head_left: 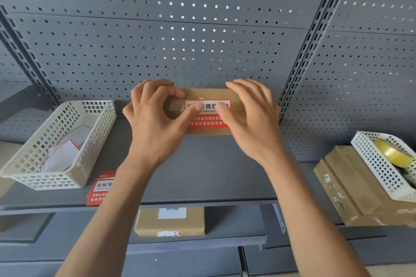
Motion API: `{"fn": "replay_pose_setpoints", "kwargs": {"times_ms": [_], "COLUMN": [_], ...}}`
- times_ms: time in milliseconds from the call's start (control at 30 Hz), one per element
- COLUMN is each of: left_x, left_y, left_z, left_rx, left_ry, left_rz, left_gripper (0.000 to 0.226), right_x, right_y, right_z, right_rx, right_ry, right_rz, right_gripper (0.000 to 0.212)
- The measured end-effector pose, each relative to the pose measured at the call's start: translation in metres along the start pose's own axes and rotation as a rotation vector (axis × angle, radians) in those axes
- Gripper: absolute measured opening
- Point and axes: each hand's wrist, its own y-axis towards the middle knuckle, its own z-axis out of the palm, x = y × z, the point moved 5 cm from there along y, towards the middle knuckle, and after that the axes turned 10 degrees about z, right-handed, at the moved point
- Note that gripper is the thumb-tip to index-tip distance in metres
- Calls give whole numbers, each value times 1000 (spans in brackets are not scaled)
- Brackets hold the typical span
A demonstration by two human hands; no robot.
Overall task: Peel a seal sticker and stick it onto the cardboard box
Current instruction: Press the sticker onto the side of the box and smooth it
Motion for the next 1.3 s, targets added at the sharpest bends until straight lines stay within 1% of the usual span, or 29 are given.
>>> {"fn": "replay_pose_setpoints", "kwargs": {"times_ms": [67,100,233,333,433,633,700,967,1033,1167,1233,1300], "left_x": [-4,-6,-7,-7,-6,-5,-5,-6,-6,-4,-4,-7], "left_y": [0,0,0,-2,-2,-2,-2,-4,-3,-3,-1,2], "left_z": [6,8,16,18,18,16,15,13,12,11,11,14], "left_rx": [-68,-95,-160,-192,-201,-184,-179,-181,-178,-203,-212,-193], "left_ry": [108,160,311,379,385,377,372,328,315,297,286,278], "left_rz": [-22,-18,45,87,95,117,126,123,120,84,42,-15], "left_gripper": [50,53,62,53,43,31,30,21,17,8,14,34], "right_x": [8,10,12,12,11,6,4,5,5,5,8,12], "right_y": [-3,-3,-1,-2,-2,-2,-1,-3,-3,-4,-2,-1], "right_z": [7,9,15,16,16,17,16,14,13,10,10,13], "right_rx": [-147,-190,-252,-285,-300,-335,-352,-377,-376,-381,-353,-315], "right_ry": [-160,-209,-305,-344,-353,-297,-262,-209,-185,-34,-20,-145], "right_rz": [34,47,72,66,45,-10,-21,-35,-17,69,115,124], "right_gripper": [59,59,62,63,62,38,34,29,30,32,31,44]}}
